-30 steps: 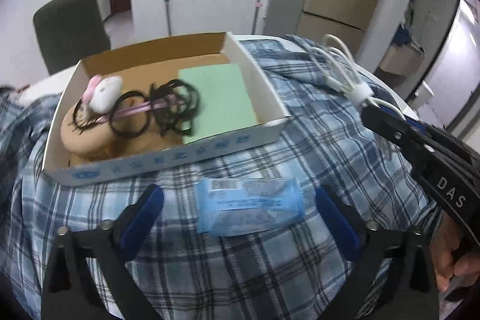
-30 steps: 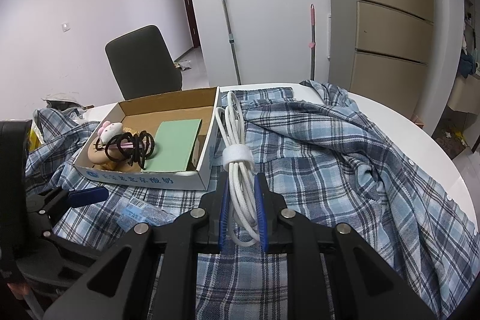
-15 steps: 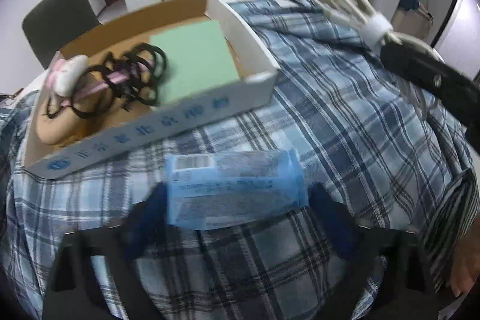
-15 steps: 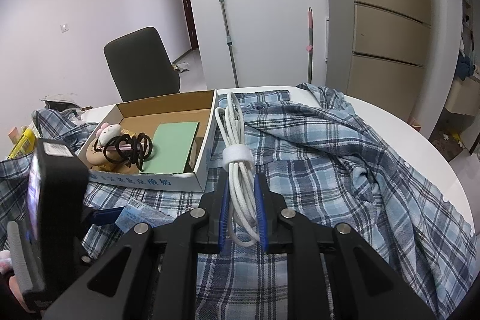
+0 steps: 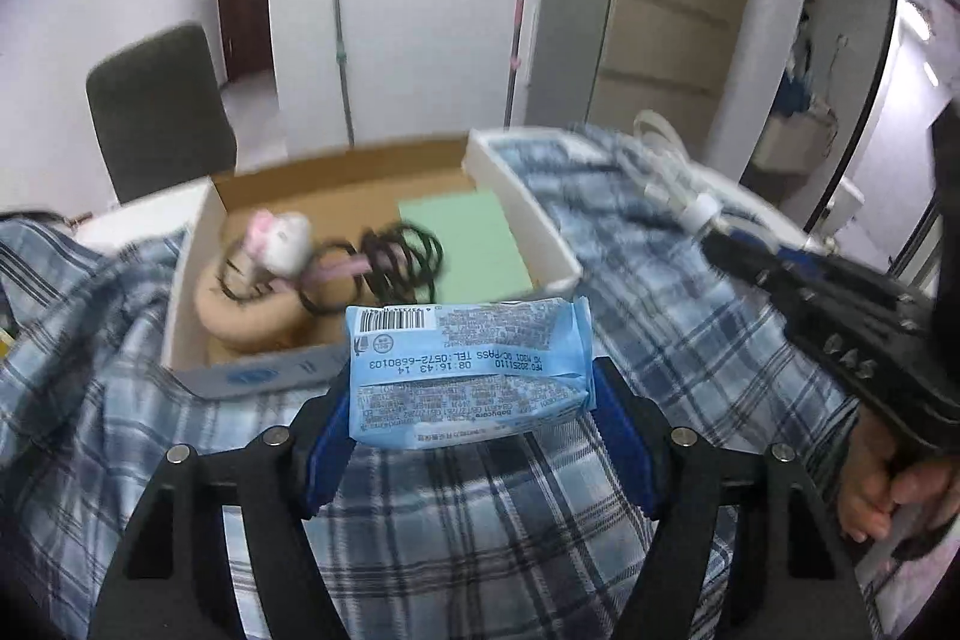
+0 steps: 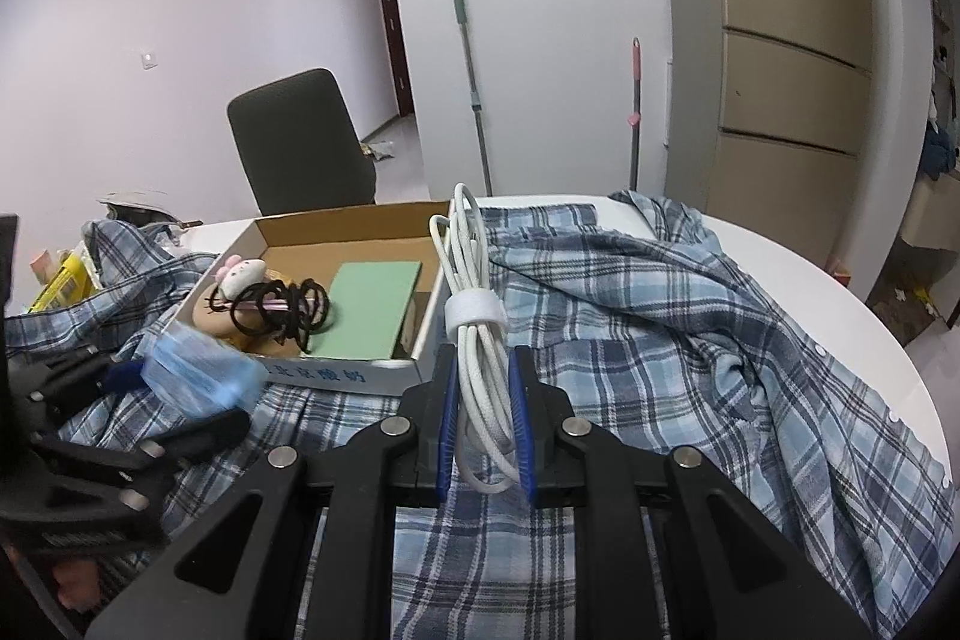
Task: Organize soft objects
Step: 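Lift the blue packet with the left tool and carry it over the box, then open both tools to drop the packet and cable into the box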
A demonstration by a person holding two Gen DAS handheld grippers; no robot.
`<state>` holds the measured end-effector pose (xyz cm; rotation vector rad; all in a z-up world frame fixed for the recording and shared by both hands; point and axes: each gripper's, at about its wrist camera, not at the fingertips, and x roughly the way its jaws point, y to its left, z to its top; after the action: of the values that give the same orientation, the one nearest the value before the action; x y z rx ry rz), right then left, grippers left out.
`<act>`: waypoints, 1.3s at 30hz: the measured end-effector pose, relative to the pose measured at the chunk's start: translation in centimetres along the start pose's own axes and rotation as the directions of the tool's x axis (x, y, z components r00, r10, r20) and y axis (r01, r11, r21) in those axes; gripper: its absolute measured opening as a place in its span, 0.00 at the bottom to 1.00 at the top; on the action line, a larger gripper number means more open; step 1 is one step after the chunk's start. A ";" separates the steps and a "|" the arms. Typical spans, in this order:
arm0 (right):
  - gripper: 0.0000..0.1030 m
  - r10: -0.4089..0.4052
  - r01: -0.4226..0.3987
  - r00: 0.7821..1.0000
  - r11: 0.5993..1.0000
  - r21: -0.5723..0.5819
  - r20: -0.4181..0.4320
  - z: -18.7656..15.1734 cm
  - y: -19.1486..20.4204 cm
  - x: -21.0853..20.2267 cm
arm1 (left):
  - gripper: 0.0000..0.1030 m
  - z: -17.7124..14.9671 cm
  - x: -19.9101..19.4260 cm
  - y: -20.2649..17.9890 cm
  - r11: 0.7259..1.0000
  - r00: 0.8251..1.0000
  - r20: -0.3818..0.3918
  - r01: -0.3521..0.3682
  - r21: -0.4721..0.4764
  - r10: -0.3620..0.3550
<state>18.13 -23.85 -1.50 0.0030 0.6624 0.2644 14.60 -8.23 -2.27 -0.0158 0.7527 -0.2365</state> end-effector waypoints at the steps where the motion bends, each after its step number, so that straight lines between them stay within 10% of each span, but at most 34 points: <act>1: 0.15 0.003 -0.003 1.000 1.000 -0.005 0.006 0.0 0.1 -0.1 | 0.73 0.1 -0.8 0.2 1.000 0.999 0.034 -0.011 0.004 0.011; 17: 0.15 0.087 -0.084 0.995 0.994 -0.064 0.052 5.5 4.9 -0.6 | 0.73 6.6 -3.9 6.0 0.998 0.943 0.326 -0.064 -0.026 0.069; 39: 0.15 0.101 -0.113 0.986 0.990 -0.083 -0.135 4.7 7.2 11.2 | 0.77 6.7 5.9 11.7 0.992 0.997 0.047 -0.054 -0.114 0.060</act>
<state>27.75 -13.82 -3.93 -0.0659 0.7811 0.4009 25.73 1.38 -2.49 -0.1063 0.7145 -0.1384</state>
